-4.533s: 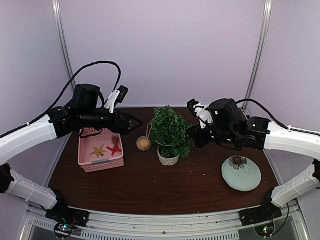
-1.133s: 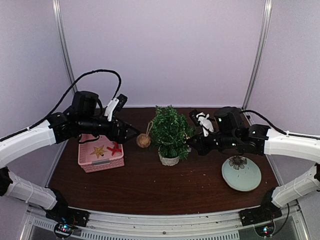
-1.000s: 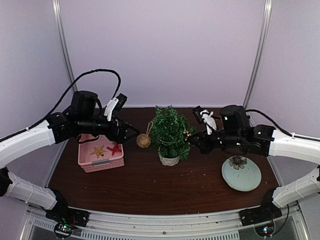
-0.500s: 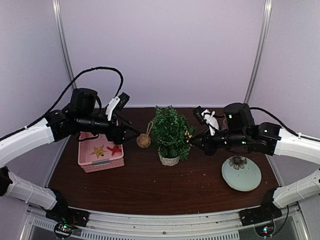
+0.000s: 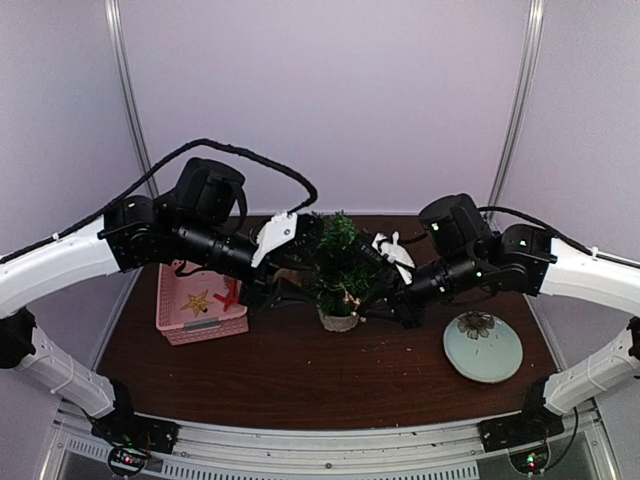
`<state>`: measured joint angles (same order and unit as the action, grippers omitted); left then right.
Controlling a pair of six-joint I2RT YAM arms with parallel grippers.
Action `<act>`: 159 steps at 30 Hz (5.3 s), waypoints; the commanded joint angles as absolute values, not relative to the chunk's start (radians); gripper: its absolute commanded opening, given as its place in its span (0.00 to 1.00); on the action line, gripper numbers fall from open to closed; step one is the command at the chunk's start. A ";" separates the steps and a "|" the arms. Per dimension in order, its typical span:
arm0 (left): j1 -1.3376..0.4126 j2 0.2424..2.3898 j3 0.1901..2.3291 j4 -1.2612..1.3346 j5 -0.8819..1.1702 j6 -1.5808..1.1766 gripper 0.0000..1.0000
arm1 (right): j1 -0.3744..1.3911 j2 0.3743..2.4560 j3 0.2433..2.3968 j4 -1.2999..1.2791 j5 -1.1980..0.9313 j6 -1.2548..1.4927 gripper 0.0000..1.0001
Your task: Decorate the small christmas tree
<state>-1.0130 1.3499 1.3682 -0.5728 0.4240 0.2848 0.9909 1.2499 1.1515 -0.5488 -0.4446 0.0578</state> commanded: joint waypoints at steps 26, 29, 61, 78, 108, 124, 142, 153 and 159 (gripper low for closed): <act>-1.114 1.418 1.428 -0.603 0.318 0.568 0.33 | 1.043 1.336 1.255 -0.630 -0.581 0.014 0.00; -1.115 1.430 1.440 -0.604 0.344 0.570 0.27 | 1.043 1.351 1.270 -0.640 -0.594 -0.010 0.00; -1.033 1.332 1.335 -0.308 0.289 0.216 0.00 | 0.943 1.140 1.145 -0.371 -0.513 0.190 0.64; -1.020 1.350 1.282 0.178 0.245 -0.134 0.00 | 0.807 1.110 1.118 0.115 -0.590 0.600 0.61; -0.994 1.306 1.249 0.076 0.114 -0.220 0.77 | 0.794 1.149 1.222 0.018 -0.579 0.509 0.00; -0.802 1.144 1.117 -0.095 -0.091 -0.439 0.98 | 1.056 1.444 1.704 -0.924 -0.014 -0.090 0.00; -0.802 1.143 1.109 -0.081 -0.127 -0.409 0.97 | 1.114 1.779 1.967 -1.069 0.242 -0.145 0.00; -0.802 1.129 1.105 -0.091 -0.135 -0.391 0.98 | 1.113 1.886 1.993 -1.071 0.287 -0.117 0.00; -0.802 1.124 1.098 -0.089 -0.137 -0.387 0.98 | 1.110 1.915 1.980 -1.055 0.281 -0.103 0.00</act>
